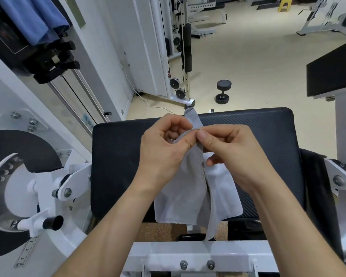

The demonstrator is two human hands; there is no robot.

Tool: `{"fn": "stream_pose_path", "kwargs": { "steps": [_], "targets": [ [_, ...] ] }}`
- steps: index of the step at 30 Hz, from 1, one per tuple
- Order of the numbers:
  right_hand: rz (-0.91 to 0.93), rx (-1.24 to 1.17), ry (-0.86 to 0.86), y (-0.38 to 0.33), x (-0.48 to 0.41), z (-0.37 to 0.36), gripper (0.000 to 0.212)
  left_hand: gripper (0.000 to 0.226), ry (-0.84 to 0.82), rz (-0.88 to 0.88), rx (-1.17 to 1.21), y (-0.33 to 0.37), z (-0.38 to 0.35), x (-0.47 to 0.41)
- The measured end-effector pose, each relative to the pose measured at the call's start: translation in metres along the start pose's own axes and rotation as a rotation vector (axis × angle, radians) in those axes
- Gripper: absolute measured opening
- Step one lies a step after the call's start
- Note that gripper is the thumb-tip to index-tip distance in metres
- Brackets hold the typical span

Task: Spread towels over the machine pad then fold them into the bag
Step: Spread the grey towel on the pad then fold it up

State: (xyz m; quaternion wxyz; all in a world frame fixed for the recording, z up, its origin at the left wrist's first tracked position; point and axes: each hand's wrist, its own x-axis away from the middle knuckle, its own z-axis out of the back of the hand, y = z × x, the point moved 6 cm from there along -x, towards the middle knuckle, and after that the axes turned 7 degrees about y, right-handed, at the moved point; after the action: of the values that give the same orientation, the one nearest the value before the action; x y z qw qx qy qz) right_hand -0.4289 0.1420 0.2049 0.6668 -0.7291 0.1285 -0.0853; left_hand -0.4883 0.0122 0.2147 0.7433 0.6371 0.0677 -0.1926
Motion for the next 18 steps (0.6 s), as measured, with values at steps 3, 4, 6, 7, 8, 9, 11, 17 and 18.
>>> {"fn": "stream_pose_path", "kwargs": {
  "steps": [3, 4, 6, 7, 8, 9, 11, 17, 18],
  "targets": [
    [-0.002, 0.023, -0.065, -0.004, -0.002, -0.004, 0.015, 0.018, -0.032, 0.086, 0.042, -0.003, 0.006, -0.001],
    [0.001, 0.037, -0.100, -0.007, -0.002, -0.006, 0.015, 0.023, -0.050, 0.132, 0.055, -0.005, 0.010, -0.001],
    [0.024, 0.057, -0.161, -0.013, -0.001, -0.014, 0.016, 0.039, -0.110, 0.184, 0.037, -0.008, 0.021, 0.001],
    [0.038, 0.064, -0.185, -0.017, 0.000, -0.019, 0.016, 0.044, -0.145, 0.183, 0.016, -0.007, 0.026, 0.002],
    [0.046, 0.066, -0.208, -0.020, 0.002, -0.026, 0.017, 0.047, -0.182, 0.171, 0.001, -0.005, 0.031, 0.004],
    [0.044, 0.058, -0.226, -0.022, 0.005, -0.033, 0.018, 0.049, -0.226, 0.154, -0.013, -0.001, 0.037, 0.007],
    [0.031, 0.026, -0.242, -0.025, 0.011, -0.047, 0.020, 0.052, -0.353, 0.138, -0.065, 0.003, 0.050, 0.013],
    [0.265, 0.305, -0.051, -0.037, 0.032, -0.074, 0.024, 0.029, -0.724, 0.235, -0.509, -0.010, 0.112, 0.052],
    [0.298, 0.338, -0.015, -0.038, 0.039, -0.078, 0.024, 0.016, -0.735, 0.262, -0.572, -0.015, 0.124, 0.061]
  ]
}}
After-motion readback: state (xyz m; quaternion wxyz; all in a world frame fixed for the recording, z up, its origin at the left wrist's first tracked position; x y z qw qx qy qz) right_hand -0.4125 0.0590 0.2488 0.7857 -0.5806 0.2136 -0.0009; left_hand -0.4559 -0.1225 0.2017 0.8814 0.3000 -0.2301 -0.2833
